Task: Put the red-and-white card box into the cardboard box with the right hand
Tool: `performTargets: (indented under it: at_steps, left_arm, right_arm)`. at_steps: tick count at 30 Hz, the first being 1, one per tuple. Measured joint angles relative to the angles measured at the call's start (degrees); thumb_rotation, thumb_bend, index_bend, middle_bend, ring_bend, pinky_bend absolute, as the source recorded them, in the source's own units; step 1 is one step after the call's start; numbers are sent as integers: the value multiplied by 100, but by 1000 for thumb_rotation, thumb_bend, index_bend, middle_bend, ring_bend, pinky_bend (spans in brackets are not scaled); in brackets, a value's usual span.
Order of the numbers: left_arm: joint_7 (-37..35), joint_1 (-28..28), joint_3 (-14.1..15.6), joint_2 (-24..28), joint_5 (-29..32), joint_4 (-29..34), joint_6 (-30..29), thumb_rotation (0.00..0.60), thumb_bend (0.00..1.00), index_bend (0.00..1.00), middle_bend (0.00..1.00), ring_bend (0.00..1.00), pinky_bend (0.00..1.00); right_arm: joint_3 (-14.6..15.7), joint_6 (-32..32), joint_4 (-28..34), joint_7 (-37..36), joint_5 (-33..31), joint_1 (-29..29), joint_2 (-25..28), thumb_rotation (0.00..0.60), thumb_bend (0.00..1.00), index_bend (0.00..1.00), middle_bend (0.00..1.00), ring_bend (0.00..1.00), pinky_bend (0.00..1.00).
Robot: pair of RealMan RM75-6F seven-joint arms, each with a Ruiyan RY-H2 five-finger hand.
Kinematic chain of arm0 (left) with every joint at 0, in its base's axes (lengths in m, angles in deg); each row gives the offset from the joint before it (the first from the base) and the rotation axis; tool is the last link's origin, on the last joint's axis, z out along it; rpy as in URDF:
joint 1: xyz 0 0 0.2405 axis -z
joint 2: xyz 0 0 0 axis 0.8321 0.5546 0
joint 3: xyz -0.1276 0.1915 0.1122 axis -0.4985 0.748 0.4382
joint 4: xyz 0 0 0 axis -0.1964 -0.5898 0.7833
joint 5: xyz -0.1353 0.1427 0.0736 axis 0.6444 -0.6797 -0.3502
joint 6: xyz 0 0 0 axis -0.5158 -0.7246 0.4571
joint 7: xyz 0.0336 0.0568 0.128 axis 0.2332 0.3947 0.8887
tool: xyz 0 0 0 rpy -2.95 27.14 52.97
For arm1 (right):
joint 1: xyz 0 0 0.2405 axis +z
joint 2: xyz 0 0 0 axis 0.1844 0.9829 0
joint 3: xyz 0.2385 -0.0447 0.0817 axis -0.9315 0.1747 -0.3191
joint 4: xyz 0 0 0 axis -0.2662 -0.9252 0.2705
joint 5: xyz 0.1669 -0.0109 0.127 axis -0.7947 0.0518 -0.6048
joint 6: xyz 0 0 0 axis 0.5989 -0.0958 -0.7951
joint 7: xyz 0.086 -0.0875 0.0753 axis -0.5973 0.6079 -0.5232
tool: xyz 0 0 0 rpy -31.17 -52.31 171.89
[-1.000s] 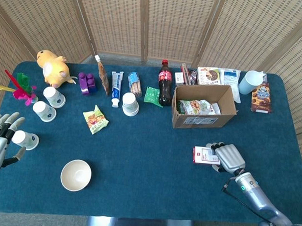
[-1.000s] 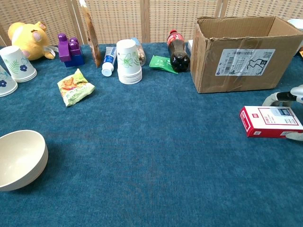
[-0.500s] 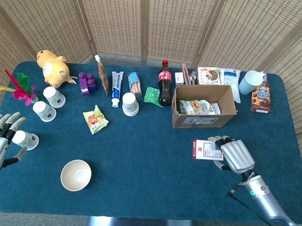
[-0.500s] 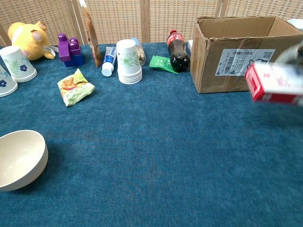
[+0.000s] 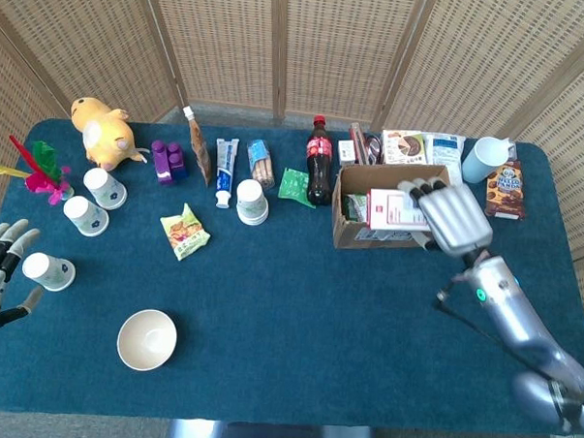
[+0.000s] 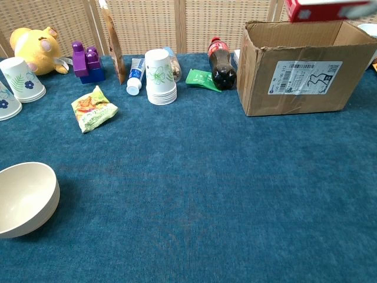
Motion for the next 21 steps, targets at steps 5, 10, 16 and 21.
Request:
performTargets:
  at_steps: [5,10,16,21]
  left_arm:
    - [55,-21,-30,21,72,26,-26,600,376,104,0,0,0]
    - [68,-38,-55,28,135,35,-40,600,377,104,0,0,0]
    - [40,-64,-69,53,189,-3,-52,600,377,104,0,0,0]
    - [28,-68,-88,68,187,0,-72,600,377,106,0,0,0]
  right_arm:
    - [-183,-539,-504,539,-734,701,-91,600,401,445,497,541,676]
    - [-187,-796,-910,859,-1283,1130,-271,600,399,445,495,542,671]
    - [100,-854,-1090,1047,-1498,1266,-467,600,394,445,494,542,666]
    - [266,-871,-1195,1012,-1572,1275,-534,600,376,280,370,426,602]
